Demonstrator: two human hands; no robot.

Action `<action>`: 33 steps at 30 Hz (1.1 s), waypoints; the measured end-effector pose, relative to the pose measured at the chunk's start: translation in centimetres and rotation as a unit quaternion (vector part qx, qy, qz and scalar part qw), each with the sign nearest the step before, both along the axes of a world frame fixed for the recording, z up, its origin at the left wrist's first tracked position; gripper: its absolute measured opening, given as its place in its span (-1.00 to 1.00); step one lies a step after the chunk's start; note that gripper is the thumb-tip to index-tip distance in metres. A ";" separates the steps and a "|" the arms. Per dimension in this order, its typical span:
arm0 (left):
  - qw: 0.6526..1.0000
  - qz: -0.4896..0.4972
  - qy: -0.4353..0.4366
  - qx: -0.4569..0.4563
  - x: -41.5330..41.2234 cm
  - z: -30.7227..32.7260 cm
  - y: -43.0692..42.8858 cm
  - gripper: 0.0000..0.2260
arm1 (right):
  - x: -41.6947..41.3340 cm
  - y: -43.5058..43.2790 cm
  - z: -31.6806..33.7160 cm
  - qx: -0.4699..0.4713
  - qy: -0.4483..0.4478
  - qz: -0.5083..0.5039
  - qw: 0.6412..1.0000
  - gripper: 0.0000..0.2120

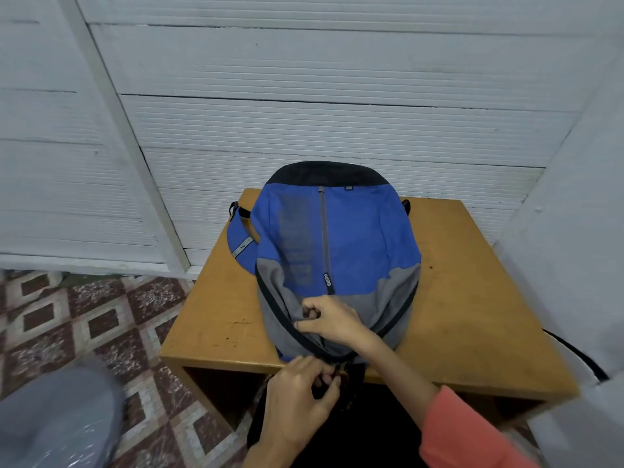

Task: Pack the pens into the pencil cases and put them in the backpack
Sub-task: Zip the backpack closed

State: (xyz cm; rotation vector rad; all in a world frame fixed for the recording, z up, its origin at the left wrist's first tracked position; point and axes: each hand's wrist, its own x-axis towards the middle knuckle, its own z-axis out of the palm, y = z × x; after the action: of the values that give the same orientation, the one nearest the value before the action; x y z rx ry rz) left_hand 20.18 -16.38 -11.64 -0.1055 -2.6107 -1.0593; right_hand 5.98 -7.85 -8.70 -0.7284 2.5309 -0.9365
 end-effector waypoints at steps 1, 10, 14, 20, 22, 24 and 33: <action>1.000 -0.001 -0.001 0.000 0.0 0.0 0.0 -0.91 | 0.0 0.0 0.0 0.001 0.000 0.000 1.000 -0.67; 1.000 -0.006 -0.009 0.018 0.0 -0.6 -0.1 -0.91 | 0.1 0.1 -0.2 -0.004 -0.001 -0.008 1.000 -0.63; 1.000 -0.012 -0.019 0.019 0.0 -1.0 -0.7 -0.89 | 0.3 0.2 -0.3 -0.009 0.004 -0.012 1.000 -0.62; 0.999 -0.016 -0.018 0.028 -0.1 -0.5 -1.6 -0.86 | 0.2 0.3 -0.4 -0.015 0.005 -0.016 1.000 -0.62; 0.998 -0.004 -0.012 0.057 -0.1 0.1 -2.0 -0.82 | 0.1 0.5 -0.5 -0.031 -0.009 -0.004 0.999 -0.61; 0.992 0.019 -0.026 0.124 -0.2 0.8 -2.6 -0.78 | 0.0 0.9 -0.4 -0.071 -0.039 0.014 0.997 -0.64; 0.906 0.220 0.042 0.358 -4.5 2.8 -9.0 -0.77 | -2.7 6.2 3.3 -0.173 0.070 -0.111 0.976 -0.70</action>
State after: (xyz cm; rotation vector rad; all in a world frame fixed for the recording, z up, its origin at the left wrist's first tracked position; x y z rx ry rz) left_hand 15.66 -25.37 -8.86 0.5613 -1.8704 -1.6818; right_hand 3.24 -1.68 -5.44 -0.6322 2.6428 -1.4761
